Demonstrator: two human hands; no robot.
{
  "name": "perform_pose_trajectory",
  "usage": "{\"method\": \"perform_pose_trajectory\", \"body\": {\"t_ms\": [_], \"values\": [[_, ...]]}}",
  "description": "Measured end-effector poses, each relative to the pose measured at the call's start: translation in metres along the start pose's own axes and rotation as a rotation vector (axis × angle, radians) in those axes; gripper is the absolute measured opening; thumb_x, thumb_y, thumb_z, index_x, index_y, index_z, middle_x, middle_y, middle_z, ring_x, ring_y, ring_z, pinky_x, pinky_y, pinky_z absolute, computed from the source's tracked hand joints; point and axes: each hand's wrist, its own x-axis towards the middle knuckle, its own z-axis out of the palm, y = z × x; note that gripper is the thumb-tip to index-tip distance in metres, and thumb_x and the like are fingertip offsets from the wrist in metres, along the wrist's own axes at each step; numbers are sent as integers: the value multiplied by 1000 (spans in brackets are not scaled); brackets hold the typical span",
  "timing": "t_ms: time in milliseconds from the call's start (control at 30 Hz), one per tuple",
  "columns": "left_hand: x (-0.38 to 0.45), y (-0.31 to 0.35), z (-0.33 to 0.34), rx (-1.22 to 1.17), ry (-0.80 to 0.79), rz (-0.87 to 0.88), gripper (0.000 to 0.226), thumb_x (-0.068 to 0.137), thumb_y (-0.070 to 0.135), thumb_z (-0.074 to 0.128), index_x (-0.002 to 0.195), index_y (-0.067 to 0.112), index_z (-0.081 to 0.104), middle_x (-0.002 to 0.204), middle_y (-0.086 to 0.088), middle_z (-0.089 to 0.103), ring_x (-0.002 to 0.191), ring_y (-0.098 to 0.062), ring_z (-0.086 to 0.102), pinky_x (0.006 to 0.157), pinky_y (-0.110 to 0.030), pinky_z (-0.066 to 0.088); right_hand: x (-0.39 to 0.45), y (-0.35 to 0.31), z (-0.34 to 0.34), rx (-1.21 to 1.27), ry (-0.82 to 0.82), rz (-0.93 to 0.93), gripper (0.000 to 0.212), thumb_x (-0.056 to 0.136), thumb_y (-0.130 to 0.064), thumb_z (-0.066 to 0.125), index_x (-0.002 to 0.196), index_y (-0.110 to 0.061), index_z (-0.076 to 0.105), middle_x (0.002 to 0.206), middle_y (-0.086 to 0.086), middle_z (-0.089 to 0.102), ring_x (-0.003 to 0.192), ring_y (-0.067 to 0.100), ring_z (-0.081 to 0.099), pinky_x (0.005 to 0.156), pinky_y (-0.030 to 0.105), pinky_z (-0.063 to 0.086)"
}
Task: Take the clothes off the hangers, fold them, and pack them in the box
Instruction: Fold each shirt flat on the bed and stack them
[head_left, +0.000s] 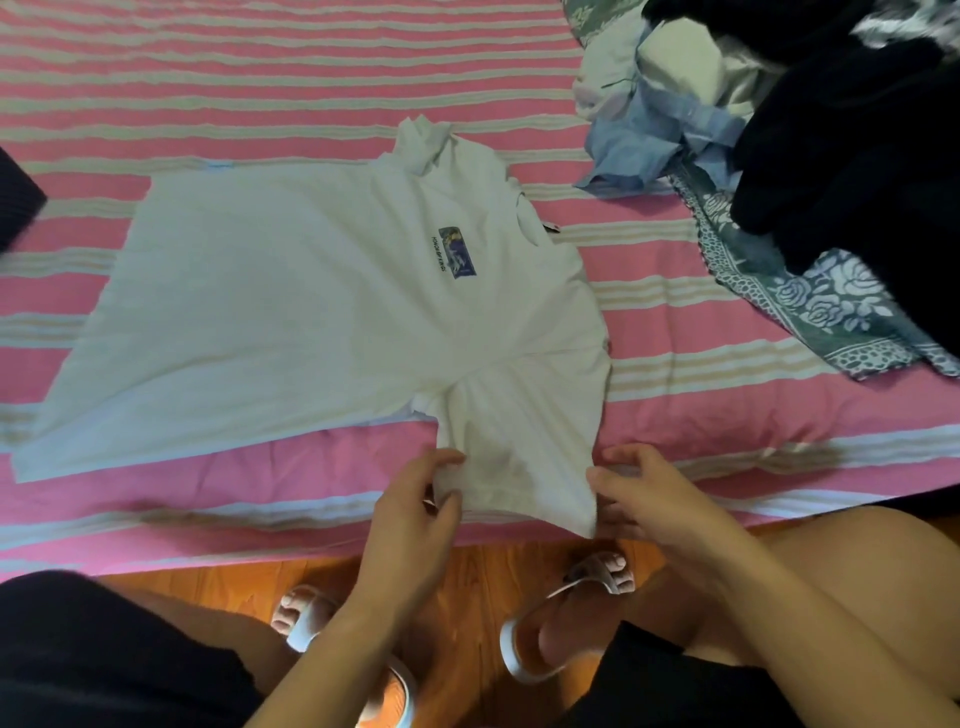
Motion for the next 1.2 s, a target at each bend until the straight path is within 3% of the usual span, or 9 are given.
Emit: {"method": "perform_pose_trajectory", "body": {"t_ms": [133,267,367,400,600,700,867,1033,1200], "values": [[2,2,-8,13,-27,41,38,91,3,66,109,37,67,115,33,57,105,1,59,83,-14,50,-2,-4,13,-74,83,-44,26,92,-22,71,104,-24,49,109,9,64,96,30,68,85,50,59],[14,30,-30,13,-104,79,49,89,2,68,120,39,62,113,33,57,101,5,61,80,-7,47,-7,-61,7,422,11,-143,11,96,1,57,97,-9,54,84,13,72,65,22,71,57,35,58],[51,62,-46,4,63,-23,7,95,22,66,94,28,70,78,10,69,68,-5,66,61,-21,47,11,-126,5,664,-149,-200,10,100,-5,52,105,-1,59,93,16,75,71,21,74,59,28,60],[71,62,-50,-15,152,-71,20,98,31,62,83,21,69,67,3,66,60,-13,63,57,-29,44,20,-143,7,664,-179,-228,14,101,-8,52,112,-1,57,103,19,74,77,24,75,63,30,61],[126,27,-79,253,105,-266,43,102,43,51,91,6,71,86,-3,65,90,-33,64,72,-34,42,85,-139,-14,-382,231,-361,33,94,-28,65,125,-17,59,102,0,67,79,21,64,75,34,51],[115,5,-79,319,75,-174,42,94,47,60,86,9,74,85,-6,73,84,-29,68,77,-41,54,92,-118,-32,-613,212,-389,19,91,-33,72,101,-18,67,93,-5,66,87,17,63,72,27,47],[96,-10,-57,640,58,137,34,81,50,72,105,26,73,103,0,65,96,-28,58,77,-41,49,100,-105,-42,-860,72,-461,40,74,-27,89,106,-29,64,96,-5,54,79,8,55,67,19,40],[101,-16,-51,524,142,141,16,94,36,68,89,22,74,88,4,63,85,-23,55,71,-38,46,107,-100,-48,-712,253,-595,12,85,-22,80,83,-25,69,103,-3,53,86,14,58,79,28,44],[93,-17,-69,309,16,217,17,93,29,70,77,34,64,84,16,58,85,-13,53,72,-21,38,88,-113,-80,-372,-7,-605,10,98,-8,61,88,-7,65,95,-5,69,78,2,64,72,14,50]]}}
